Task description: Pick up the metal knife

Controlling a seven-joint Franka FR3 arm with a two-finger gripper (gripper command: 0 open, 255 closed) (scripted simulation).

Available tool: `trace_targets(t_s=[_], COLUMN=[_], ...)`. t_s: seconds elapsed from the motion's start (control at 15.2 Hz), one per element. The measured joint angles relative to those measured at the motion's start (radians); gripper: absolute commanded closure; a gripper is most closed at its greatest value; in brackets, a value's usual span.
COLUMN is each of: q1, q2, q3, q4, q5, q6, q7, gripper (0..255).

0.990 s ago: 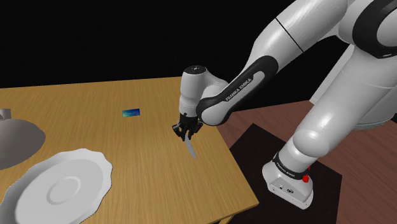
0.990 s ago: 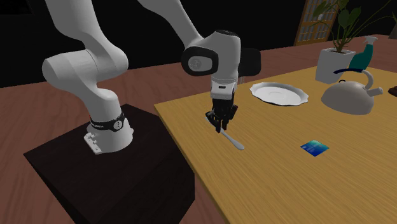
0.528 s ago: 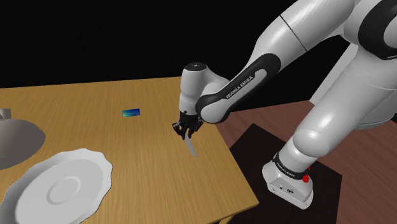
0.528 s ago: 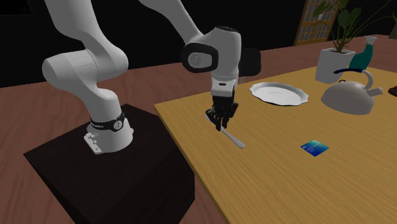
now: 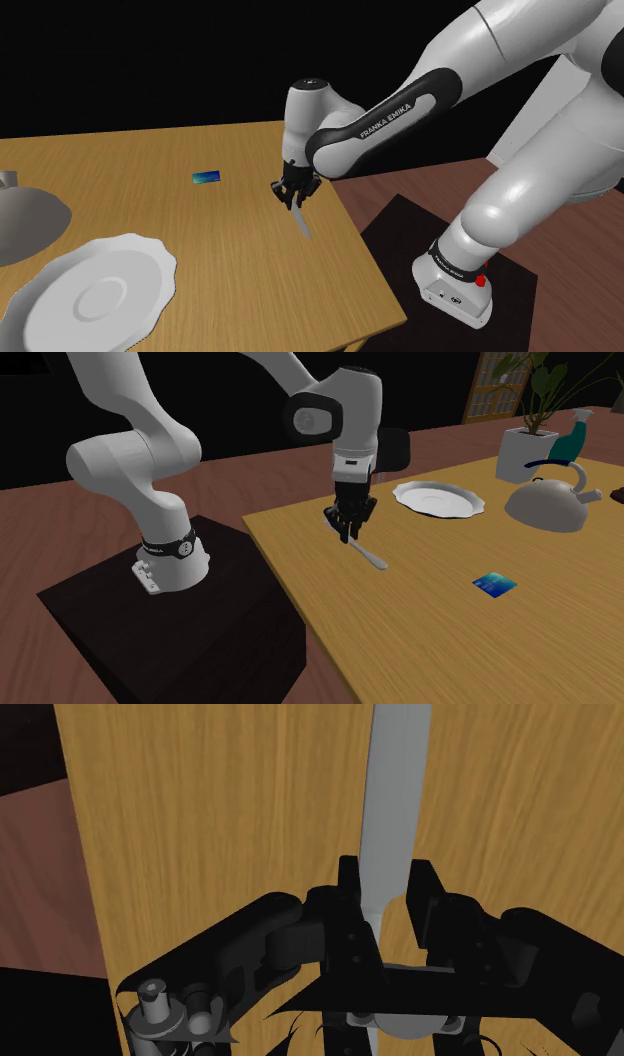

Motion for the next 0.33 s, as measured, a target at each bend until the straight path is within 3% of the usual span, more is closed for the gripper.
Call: trace_targets(t_s=[0.33], q1=[0.009], q2=[-0.056], q3=[-0.012], q4=[0.022], q5=[0.035], q6=[-0.072], q7=[-0.027], gripper=[255])
